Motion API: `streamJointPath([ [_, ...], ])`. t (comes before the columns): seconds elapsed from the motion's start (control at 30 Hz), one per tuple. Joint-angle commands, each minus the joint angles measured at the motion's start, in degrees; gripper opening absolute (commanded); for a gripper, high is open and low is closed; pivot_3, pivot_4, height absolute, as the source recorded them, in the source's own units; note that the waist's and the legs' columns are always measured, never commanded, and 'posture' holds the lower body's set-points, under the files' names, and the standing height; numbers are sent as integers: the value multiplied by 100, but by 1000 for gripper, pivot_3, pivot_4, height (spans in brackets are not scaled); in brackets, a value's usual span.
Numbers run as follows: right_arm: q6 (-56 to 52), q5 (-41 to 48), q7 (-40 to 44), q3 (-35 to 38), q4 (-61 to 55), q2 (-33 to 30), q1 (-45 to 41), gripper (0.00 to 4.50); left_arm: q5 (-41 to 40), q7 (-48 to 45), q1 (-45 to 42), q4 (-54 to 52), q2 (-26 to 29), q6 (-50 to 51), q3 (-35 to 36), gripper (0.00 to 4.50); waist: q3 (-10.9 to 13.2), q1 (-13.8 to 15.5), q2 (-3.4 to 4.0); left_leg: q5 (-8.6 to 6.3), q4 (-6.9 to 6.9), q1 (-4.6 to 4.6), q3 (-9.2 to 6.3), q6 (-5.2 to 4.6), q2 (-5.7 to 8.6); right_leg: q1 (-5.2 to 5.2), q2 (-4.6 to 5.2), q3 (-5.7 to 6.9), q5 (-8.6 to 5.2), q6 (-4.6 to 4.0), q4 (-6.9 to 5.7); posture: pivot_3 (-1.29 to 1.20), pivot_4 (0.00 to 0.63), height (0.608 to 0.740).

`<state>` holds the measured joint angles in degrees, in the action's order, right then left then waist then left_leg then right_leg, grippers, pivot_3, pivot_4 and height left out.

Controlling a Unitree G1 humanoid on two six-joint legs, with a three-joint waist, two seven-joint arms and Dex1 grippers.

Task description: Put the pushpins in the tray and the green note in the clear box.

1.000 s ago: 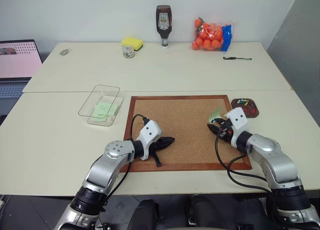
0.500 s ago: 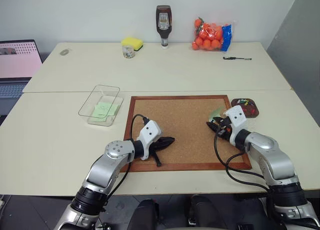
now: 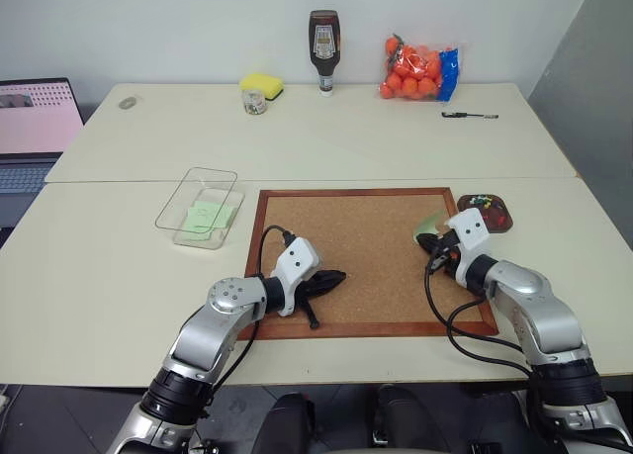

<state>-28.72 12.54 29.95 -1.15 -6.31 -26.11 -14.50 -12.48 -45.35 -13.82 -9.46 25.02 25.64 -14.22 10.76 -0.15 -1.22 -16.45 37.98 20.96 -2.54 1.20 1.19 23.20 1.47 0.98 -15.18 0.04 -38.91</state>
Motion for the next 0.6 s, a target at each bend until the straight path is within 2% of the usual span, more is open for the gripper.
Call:
streamJointPath([
  [0.03,153,211,53,302,-406,3,-17,55,36,49,61,-139,20,-37,13,0,0,0,0,0,0,0,0,0,0,0,0,0,0,0,0,0,150,740],
  [0.6,-131,725,-17,682,-1039,49,6,55,58,55,86,-151,42,18,-15,0,0,-3,0,0,0,1,0,0,0,0,0,0,0,0,0,0,150,740],
])
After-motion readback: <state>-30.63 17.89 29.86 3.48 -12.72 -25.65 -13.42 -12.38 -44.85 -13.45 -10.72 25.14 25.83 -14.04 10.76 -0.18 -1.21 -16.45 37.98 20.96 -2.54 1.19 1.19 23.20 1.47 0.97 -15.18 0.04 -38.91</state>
